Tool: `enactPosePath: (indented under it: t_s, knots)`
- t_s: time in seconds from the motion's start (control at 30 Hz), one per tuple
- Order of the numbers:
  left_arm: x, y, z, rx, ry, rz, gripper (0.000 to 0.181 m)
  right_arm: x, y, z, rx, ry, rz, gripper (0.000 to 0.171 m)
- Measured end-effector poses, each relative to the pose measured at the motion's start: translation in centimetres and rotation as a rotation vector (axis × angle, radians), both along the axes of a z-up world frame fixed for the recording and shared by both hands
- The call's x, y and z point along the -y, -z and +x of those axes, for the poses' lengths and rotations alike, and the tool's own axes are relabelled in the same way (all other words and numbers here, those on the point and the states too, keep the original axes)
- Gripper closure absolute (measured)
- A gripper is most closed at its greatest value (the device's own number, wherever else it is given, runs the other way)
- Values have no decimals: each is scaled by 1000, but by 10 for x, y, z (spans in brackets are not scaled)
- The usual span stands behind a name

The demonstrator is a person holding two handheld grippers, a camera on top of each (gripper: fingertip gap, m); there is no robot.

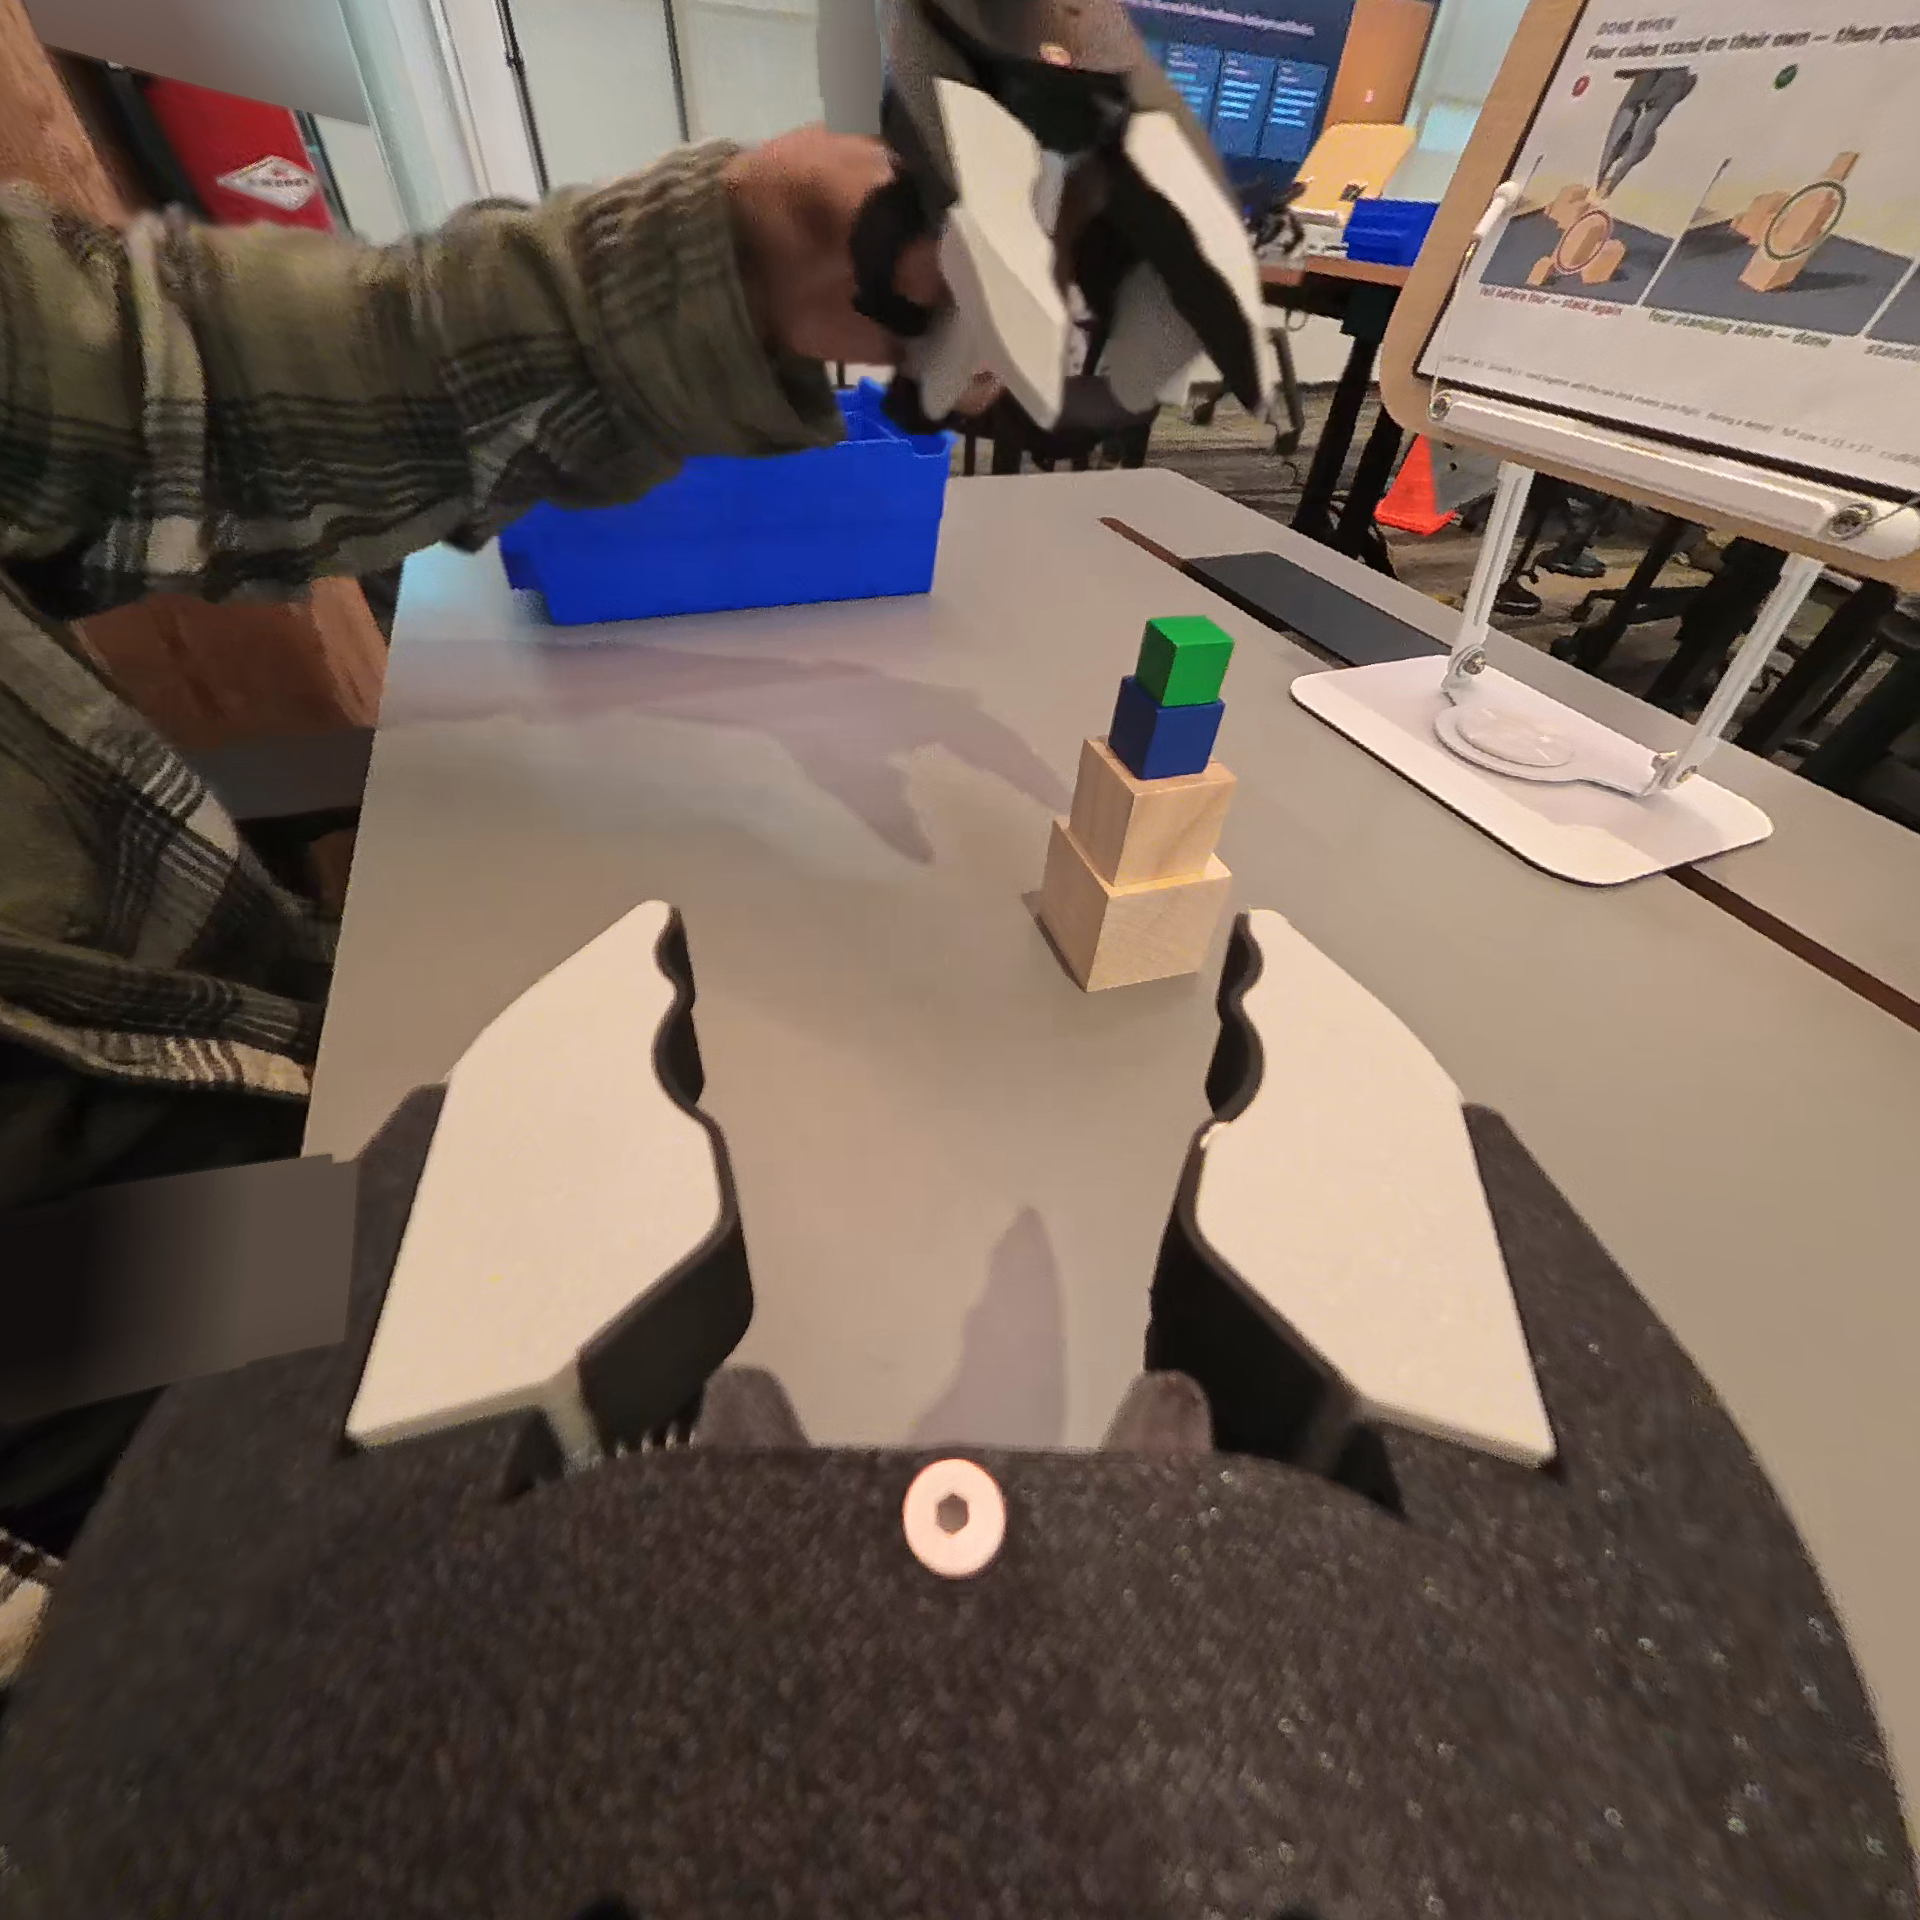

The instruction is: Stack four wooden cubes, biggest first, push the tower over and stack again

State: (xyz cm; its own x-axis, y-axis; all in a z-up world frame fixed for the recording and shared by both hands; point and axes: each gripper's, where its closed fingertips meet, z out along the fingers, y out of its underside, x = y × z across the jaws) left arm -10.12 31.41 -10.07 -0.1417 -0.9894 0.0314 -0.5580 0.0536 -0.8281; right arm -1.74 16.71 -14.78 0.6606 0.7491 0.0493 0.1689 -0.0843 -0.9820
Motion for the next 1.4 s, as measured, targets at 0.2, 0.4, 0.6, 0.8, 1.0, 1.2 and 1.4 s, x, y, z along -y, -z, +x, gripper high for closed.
enactPosePath:
  t_s: [0.2, 0.4, 0.6, 0.8, 1.0, 1.2, 1.4]
  knots:
    - [19, -2, -59, 199, -230, -14, 97, -12, 8, 7, -9, 86, -45, 73]
    - [43, -3, -99, 302, -323, -54, 101, -30, 15, 18, -19, 240, -143, 74]
    - [30, 9, -128, 276, -455, -16, 99, -55, 9, 27, 17, 391, -325, 76]
    - [6, 24, -159, 229, -601, -18, 98, -63, 12, 25, 86, 500, -648, 171]
    - [7, 14, -177, 277, -607, 6, 101, -80, 40, 11, 56, 613, -860, 171]
    - [14, 9, -184, 293, -572, -3, 103, -90, 61, 8, 59, 699, -970, 171]
    - [17, 5, -187, 301, -551, 2, 104, -103, 66, 3, 55, 732, -990, 171]
